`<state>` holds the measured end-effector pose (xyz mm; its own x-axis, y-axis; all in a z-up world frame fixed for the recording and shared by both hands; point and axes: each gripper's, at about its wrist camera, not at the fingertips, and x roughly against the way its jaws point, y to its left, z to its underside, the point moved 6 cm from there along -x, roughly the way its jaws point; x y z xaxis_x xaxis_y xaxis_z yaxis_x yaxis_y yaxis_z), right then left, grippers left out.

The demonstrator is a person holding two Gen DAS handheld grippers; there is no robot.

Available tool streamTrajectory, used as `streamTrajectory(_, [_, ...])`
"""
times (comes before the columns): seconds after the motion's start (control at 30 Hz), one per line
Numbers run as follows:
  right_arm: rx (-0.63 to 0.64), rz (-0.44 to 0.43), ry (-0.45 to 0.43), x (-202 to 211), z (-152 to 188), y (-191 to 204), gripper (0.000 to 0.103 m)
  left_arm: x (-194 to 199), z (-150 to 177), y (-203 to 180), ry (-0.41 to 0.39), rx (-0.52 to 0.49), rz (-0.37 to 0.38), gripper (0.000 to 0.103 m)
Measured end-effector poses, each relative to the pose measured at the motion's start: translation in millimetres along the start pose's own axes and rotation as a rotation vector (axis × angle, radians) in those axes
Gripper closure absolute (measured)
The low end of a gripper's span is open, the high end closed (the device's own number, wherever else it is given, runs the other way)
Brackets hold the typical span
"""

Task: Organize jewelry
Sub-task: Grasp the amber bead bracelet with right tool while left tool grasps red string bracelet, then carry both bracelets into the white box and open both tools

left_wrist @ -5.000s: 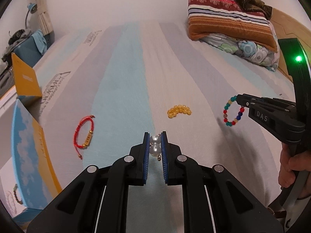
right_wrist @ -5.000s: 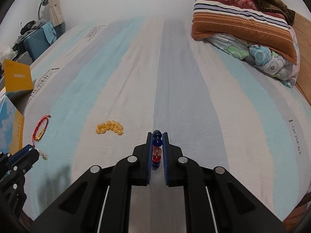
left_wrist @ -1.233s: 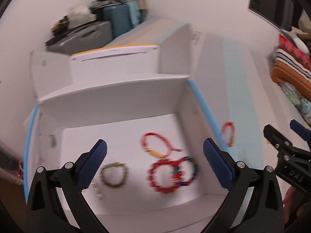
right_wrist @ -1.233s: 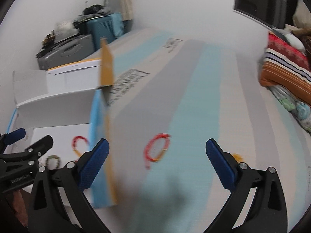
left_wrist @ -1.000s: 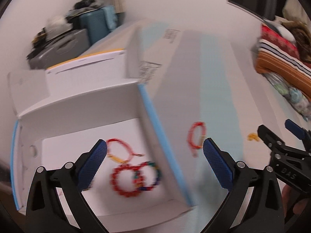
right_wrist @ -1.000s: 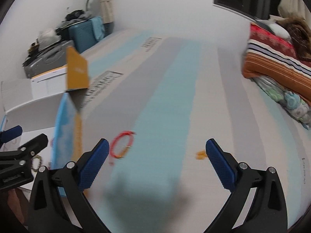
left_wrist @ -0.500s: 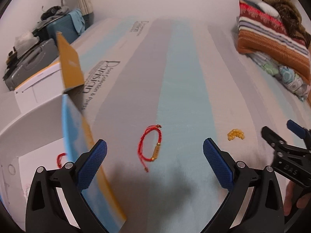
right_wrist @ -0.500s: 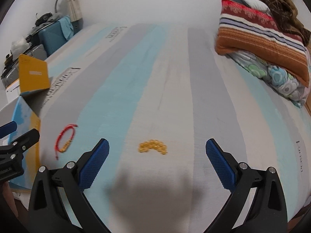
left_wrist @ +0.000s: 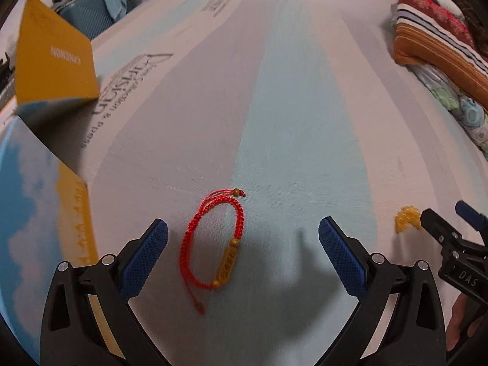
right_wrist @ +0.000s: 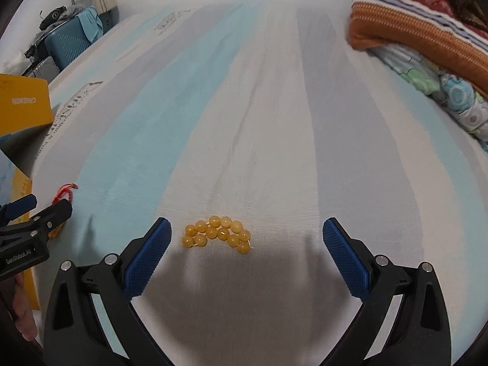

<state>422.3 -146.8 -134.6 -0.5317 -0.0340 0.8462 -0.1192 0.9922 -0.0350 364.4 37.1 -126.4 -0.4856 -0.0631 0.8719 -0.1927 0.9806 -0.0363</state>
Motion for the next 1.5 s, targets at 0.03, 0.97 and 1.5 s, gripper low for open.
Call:
streamTrajectory(0.03, [-0.003, -0.003, 0.004, -4, 1, 1, 0.008, -3, 0, 0, 0.002, 0.002, -0.002, 0.006])
streamTrajectory(0.97, [0.028, -0.036, 0.078, -32, 16, 15, 0.093, -21, 14, 8, 0.008, 0.012, -0.047, 0.093])
streamTrajectory(1.5, [-0.007, -0.04, 0.022, -5, 10, 9, 0.094, 12, 11, 9, -0.023, 0.017, -0.009, 0.094])
